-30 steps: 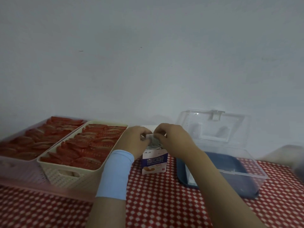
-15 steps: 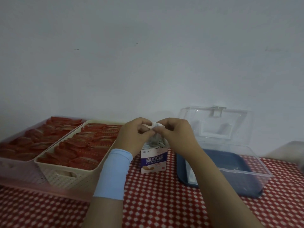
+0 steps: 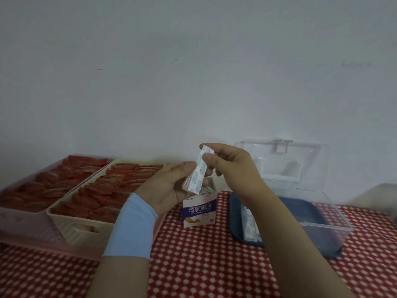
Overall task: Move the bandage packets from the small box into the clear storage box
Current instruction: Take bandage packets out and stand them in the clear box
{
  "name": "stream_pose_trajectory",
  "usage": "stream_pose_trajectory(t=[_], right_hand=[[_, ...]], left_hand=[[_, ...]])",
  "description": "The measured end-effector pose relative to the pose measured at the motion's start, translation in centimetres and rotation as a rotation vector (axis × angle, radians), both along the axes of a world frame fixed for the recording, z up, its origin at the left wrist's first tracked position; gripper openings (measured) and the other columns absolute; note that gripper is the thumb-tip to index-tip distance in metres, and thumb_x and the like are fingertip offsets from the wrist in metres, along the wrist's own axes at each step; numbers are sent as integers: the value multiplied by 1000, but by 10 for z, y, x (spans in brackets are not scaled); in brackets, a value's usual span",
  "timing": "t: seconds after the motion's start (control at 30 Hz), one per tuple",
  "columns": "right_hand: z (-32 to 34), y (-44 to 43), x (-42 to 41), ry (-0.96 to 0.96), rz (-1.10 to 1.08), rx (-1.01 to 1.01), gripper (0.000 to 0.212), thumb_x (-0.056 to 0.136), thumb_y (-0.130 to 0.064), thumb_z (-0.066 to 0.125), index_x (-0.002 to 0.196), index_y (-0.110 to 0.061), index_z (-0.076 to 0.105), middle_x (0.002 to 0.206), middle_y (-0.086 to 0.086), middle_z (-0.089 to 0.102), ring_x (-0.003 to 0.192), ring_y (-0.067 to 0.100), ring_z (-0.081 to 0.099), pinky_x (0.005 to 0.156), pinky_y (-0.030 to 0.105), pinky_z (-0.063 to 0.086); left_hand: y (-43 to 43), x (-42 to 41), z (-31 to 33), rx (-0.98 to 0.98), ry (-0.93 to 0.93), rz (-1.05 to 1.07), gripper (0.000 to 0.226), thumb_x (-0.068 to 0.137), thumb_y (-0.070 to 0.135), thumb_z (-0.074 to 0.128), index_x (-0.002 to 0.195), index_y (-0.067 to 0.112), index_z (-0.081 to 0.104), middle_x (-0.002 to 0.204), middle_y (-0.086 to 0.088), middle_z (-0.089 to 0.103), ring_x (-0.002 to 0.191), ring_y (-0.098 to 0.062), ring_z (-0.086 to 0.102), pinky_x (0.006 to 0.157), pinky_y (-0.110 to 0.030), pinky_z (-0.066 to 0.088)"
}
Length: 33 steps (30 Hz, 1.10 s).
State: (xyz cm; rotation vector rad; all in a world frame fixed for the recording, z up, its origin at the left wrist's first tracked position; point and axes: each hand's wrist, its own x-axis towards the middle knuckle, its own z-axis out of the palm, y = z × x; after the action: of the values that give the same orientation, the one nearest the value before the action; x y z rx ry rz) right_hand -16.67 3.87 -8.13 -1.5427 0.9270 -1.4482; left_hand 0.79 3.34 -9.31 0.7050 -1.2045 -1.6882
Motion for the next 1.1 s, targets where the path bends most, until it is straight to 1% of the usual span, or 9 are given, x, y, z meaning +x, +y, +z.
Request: stream_pose_trajectory(t=[0.23, 0.33, 0.4, 0.5, 0.63, 0.8, 0.93, 1.03, 1.1], right_hand=[[-2, 2, 7, 7, 84, 37, 25, 95, -7, 64, 118, -13, 72, 90, 13, 74, 77, 13, 65, 72, 21, 55], [0, 4, 8, 119, 31, 23, 33, 94, -10, 67, 126, -18, 68, 102, -1, 74, 78, 4, 68, 73, 18, 53], [2, 5, 6, 281, -78, -36, 41, 89, -23, 75, 128, -31, 64, 115, -14, 67, 90, -1, 67, 78, 20, 53], [7, 12, 3, 447, -35, -108, 42, 71, -31, 89, 106, -35, 66, 128, -24, 56, 106, -7, 59, 85, 14, 48], [3, 14, 8, 687, 6, -239, 51, 57, -31, 97, 88, -30, 56, 144, -24, 43, 120, -11, 49, 91, -1, 34], [-2, 12, 10, 662, -81, -358, 44, 62, -21, 93, 83, -15, 54, 125, -7, 58, 105, -1, 58, 81, 6, 45], [0, 19, 5, 644, -2, -254, 46, 63, -24, 93, 89, -14, 56, 121, -9, 57, 105, 2, 60, 81, 11, 48], [5, 24, -4, 381, 54, -92, 20, 86, -22, 76, 100, -19, 62, 123, -5, 64, 102, 3, 65, 83, 17, 50], [9, 22, -12, 185, 16, 13, 23, 96, -15, 64, 119, -19, 62, 111, 4, 71, 95, 12, 70, 85, 31, 55]], left_hand=[[-2, 1, -5, 48, 80, -31, 25, 82, 24, 66, 92, 6, 80, 89, -14, 73, 71, -18, 71, 62, -29, 60], [-4, 2, -6, 62, 49, 11, 23, 81, 22, 65, 88, 7, 81, 87, -12, 72, 69, -18, 70, 61, -29, 60], [-8, 4, -6, 74, 73, 16, 29, 75, 25, 77, 97, 6, 80, 92, -14, 70, 77, -21, 69, 67, -33, 61], [-11, 4, -7, 68, 105, 24, 39, 76, 27, 80, 106, 3, 75, 103, -17, 67, 92, -28, 66, 78, -40, 60], [-7, -2, -4, 53, 83, 21, 24, 81, 26, 66, 91, 9, 79, 88, -7, 71, 74, -18, 70, 61, -31, 59], [-6, -6, -4, 44, 110, 2, 34, 84, 25, 65, 106, 0, 70, 102, -14, 73, 86, -23, 73, 67, -31, 59], [-1, -10, -3, 29, 118, -30, 24, 82, 23, 65, 90, 1, 69, 95, -16, 74, 82, -23, 73, 65, -31, 59], [1, -11, -2, 12, 108, -39, 32, 83, 22, 67, 106, 1, 70, 102, -17, 72, 89, -25, 72, 69, -33, 60], [3, -16, -1, 30, 118, -67, 37, 85, 18, 66, 116, -4, 63, 100, -19, 71, 86, -28, 72, 68, -34, 60]])
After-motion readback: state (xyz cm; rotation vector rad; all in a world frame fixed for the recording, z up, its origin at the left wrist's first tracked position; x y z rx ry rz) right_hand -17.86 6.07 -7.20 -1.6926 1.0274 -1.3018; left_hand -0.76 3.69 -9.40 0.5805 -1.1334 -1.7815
